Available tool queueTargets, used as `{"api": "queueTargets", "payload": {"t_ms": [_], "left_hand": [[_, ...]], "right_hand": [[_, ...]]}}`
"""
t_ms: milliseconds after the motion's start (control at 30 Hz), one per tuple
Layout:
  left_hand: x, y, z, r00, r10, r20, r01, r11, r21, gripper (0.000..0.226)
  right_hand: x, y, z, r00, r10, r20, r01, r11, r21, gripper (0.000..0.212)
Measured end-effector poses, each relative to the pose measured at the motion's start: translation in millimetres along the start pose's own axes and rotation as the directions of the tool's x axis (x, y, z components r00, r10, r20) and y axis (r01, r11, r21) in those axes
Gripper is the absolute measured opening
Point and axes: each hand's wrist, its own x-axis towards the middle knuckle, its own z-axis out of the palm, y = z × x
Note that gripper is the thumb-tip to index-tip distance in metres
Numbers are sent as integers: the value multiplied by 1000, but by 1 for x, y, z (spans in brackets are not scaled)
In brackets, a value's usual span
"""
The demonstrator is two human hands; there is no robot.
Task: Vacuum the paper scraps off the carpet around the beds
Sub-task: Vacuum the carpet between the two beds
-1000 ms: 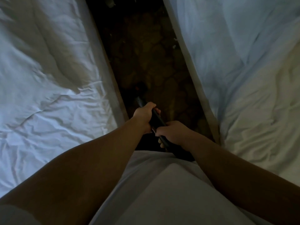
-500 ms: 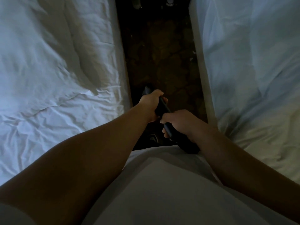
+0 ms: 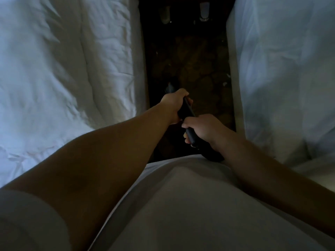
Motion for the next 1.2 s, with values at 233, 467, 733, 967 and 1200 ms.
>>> {"api": "queueTargets", "payload": {"t_ms": [233,467,733,967,1200], "left_hand": [[42,66,65,996,-86,-5,86,996,6,10],[59,103,97,985,-169,45,167,985,42,16],[97,187,108,981,-180,65,165,968,187,12],[155,269,86,989,-148,-22,148,956,254,12],[182,304,81,977,-207,-60,215,915,342,14]], "right_hand": [[42,-75,-62,995,90,-40,-92,993,-75,26],[51,-116,-95,990,129,-51,-134,986,-97,22],[99,-178,-98,982,181,-50,-177,982,73,17],[181,-235,-66,984,173,-34,-164,969,187,9],[217,-255,-55,975,221,3,-214,938,274,17]]}}
